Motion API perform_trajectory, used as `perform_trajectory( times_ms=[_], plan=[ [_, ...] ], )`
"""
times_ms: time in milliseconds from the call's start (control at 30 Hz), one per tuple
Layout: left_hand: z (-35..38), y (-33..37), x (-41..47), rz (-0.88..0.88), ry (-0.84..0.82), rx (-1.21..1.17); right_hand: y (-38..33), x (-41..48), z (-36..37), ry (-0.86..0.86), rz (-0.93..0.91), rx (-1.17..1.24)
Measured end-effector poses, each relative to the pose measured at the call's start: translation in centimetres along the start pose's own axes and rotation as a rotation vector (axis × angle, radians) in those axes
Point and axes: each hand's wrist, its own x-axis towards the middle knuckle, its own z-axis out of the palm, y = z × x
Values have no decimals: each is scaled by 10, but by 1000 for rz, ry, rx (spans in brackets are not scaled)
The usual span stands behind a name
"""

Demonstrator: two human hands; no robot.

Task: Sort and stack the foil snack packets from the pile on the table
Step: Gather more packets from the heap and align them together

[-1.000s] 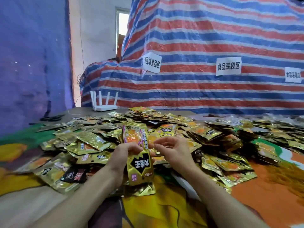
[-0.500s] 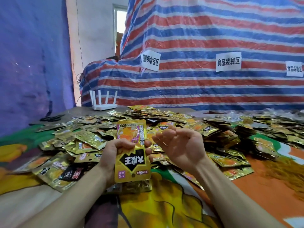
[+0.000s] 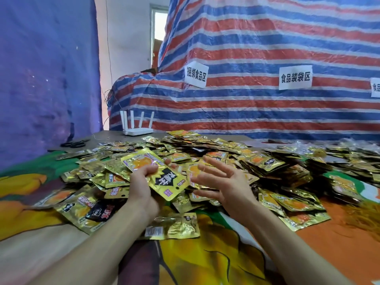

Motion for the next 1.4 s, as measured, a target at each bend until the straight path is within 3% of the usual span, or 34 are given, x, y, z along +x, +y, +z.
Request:
perform_trajectory(
  times_ms=[200, 333, 500, 733, 900, 1033, 1167, 1300, 1400],
  plan=[
    [5, -1, -1, 81, 9, 0, 22, -4, 30, 2, 0, -104],
    [10, -6, -6, 53, -10, 126, 29, -7, 37, -17, -12, -103],
    [18, -17, -13, 13, -21, 239, 26, -8, 32, 41, -113, -173],
    [20, -18, -11, -24, -86, 140, 24, -9, 29, 58, -276, -368],
    [18, -20, -16, -39, -124, 95, 22, -9, 31, 44, -155, -462],
    [15, -18, -16, -114, -191, 78, 22, -6, 29, 126, -83, -320],
    [10, -15, -11, -136, -205, 116, 16, -7, 26, 137, -129, -500],
    [12, -13, -14, -134, -241, 234, 8, -8, 23, 74, 5, -308],
    [16, -16, -19, -38, -281, 293, -5, -4, 17, 157, -38, -325]
  ],
)
